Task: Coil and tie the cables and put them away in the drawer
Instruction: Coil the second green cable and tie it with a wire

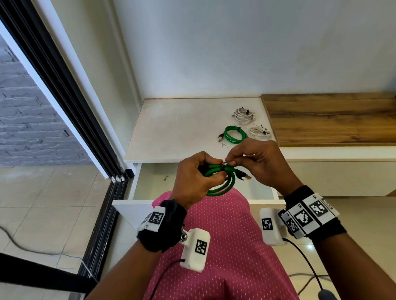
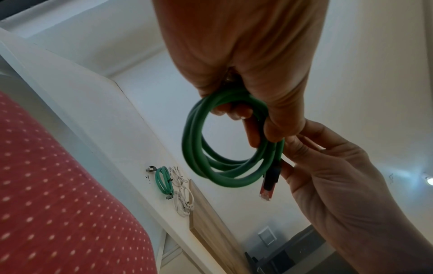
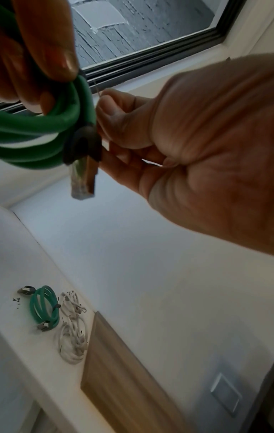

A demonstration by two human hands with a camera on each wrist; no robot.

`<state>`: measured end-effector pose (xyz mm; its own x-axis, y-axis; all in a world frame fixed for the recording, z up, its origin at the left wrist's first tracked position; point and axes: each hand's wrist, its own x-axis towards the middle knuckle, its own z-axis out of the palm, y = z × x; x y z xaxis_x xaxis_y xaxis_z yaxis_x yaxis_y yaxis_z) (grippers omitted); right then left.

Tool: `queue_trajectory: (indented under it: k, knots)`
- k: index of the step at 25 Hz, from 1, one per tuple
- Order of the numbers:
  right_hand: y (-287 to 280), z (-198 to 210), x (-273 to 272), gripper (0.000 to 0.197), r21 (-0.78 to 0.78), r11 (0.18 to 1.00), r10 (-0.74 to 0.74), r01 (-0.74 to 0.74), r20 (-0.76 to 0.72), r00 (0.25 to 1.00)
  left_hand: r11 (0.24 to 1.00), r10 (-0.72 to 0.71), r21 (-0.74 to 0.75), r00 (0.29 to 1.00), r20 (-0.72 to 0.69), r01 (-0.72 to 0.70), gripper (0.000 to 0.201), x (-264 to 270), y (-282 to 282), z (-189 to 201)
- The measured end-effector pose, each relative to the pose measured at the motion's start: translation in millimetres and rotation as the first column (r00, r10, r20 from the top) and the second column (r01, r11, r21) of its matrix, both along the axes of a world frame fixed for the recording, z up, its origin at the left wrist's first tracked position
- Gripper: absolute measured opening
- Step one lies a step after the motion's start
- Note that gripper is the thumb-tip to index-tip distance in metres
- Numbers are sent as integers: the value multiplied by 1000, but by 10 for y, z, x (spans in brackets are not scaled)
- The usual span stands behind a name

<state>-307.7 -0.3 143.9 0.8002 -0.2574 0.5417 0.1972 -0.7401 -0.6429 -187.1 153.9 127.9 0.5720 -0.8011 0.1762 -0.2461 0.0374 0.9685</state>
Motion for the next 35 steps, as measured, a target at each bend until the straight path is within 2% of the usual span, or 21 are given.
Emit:
queue_trajectory:
  k: [9, 13, 20, 23, 29, 32, 35]
  knots:
    - [3, -19, 6, 10, -237, 971, -38, 38, 3, 999, 999, 40, -8, 999, 6, -40, 24, -7, 11, 20]
    - [33, 34, 24, 12, -313, 949, -49, 33, -43, 998, 999, 40, 6, 999, 16, -40, 26, -15, 13, 19]
    - [-54, 207, 43, 10, -295, 952, 22, -81, -198, 980, 999, 17, 40, 999, 48, -19, 31, -52, 11, 22]
    - [-46, 263, 59, 13, -214, 973, 29, -90, -273, 961, 998, 10, 63, 998, 67, -14, 27, -58, 6, 6]
    - [43, 331, 62, 30, 92, 995, 9, 25, -354, 935, 996, 1, 83, 995, 96, -9, 27, -29, 6, 7]
    - [44, 239, 49, 31, 287, 956, 36, 57, -309, 950, 996, -3, 92, 993, 114, -8, 27, -5, 29, 15]
    - [55, 119, -7, 24, 527, 850, 118, 11, -211, 970, 996, 0, 86, 997, 72, -6, 27, 0, 39, 16]
